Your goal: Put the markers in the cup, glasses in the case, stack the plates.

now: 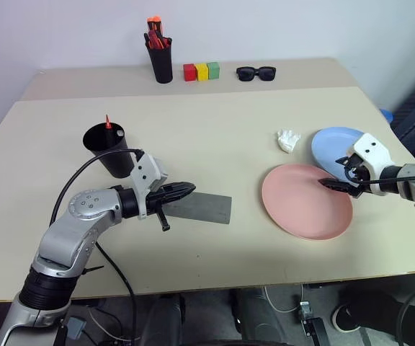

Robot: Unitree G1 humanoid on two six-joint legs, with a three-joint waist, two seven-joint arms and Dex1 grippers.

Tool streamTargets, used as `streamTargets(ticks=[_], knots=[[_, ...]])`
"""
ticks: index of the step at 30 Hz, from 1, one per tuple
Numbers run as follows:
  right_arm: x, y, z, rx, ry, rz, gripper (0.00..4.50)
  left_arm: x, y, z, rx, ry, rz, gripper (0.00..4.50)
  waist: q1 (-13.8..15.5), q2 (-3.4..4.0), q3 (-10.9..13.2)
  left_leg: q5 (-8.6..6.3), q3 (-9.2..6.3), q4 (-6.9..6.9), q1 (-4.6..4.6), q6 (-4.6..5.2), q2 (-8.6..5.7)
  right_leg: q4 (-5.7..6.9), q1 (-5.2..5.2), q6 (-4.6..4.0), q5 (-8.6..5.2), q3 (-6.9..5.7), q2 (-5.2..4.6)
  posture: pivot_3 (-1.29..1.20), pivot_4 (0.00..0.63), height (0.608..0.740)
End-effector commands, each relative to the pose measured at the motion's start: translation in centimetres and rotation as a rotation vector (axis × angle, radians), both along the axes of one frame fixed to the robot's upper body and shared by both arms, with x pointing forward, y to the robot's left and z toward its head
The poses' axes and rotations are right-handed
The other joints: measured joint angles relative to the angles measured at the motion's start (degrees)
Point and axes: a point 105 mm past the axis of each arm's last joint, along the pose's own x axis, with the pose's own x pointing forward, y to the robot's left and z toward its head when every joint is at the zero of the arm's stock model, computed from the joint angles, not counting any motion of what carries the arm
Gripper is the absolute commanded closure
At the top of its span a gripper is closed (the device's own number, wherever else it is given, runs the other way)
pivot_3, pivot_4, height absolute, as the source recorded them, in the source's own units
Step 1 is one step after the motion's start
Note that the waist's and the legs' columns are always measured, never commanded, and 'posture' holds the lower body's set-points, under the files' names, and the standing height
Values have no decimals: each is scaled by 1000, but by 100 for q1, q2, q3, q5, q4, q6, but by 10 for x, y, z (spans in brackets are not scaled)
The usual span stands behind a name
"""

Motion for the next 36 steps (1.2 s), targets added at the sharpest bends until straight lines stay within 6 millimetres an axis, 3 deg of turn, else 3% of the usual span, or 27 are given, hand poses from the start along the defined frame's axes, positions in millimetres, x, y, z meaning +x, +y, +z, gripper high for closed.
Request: streamTargets(ticks=[1, 9, 11, 14, 16, 18, 21, 22, 30, 34, 36], knots=[[13, 4, 28, 66, -102, -64, 884, -3, 0, 8, -10, -36, -5, 4500, -10, 0, 0, 0, 0, 0, 0, 0, 0, 0, 0, 0, 0, 0, 0, 0, 150, 740], [54, 14, -3, 71, -86, -291, 884, -6, 1, 10, -28, -30, -8, 4500, 5, 0, 0, 0, -1, -1, -3, 0, 0, 0, -2, -1, 0, 0, 0, 0, 150, 740], [59, 21, -10, 67, -69, -302, 884, -8, 2, 11, -30, -29, -8, 4500, 6, 0, 0, 0, -1, -3, -4, 0, 0, -2, -4, -1, 0, 0, 0, 0, 150, 740], [63, 15, -19, -16, -70, -342, 884, -8, 3, 11, -29, -30, 0, 4500, 16, 0, 0, 0, -1, -7, -3, 0, 0, -1, -5, 0, 0, -1, 0, 0, 150, 740], [65, 10, -21, -44, -78, -369, 1649, -8, 3, 11, -29, -30, 3, 4500, 35, 0, 0, 0, -1, -7, -3, 0, 0, -2, -5, 0, 0, -1, 0, 0, 150, 740], [67, 10, -20, -29, -83, -383, 2687, -9, 2, 11, -30, -30, 4, 4500, 40, 0, 0, 0, -1, -7, -3, 0, 0, -3, -5, 0, 0, 0, 0, 0, 150, 740], [67, 12, -16, -12, -94, -377, 4274, -9, 3, 11, -31, -30, 7, 4500, 49, -3, -2, 0, -1, -7, -3, 0, 0, -3, -4, 0, 0, -1, 0, 0, 150, 740], [66, 11, -14, -19, -102, -377, 4489, -9, 3, 10, -31, -30, 7, 4500, 38, -3, -2, 0, -1, -6, -3, 0, 0, -3, -4, 0, 1, -1, 0, 0, 150, 740], [52, 12, 28, -150, -270, -252, 4489, -6, 4, 12, -31, -36, 11, 4500, 46, 0, -1, 0, -1, -9, -4, 0, 0, -2, -7, 0, 0, -1, 0, 0, 150, 740], [25, 37, 63, -141, -370, 1, 4489, -1, 16, 16, -25, -49, 50, 4500, 48, 1, 0, 0, -1, -11, -4, 1, 0, -3, -8, 1, 0, -1, 1, 0, 150, 740], [-3, 52, 68, -112, -333, 162, 4489, 1, 23, 18, -17, -53, 71, 4500, 77, 2, 1, 0, -1, -12, -4, 1, 0, -3, -9, 1, -1, -1, 1, 0, 150, 740]])
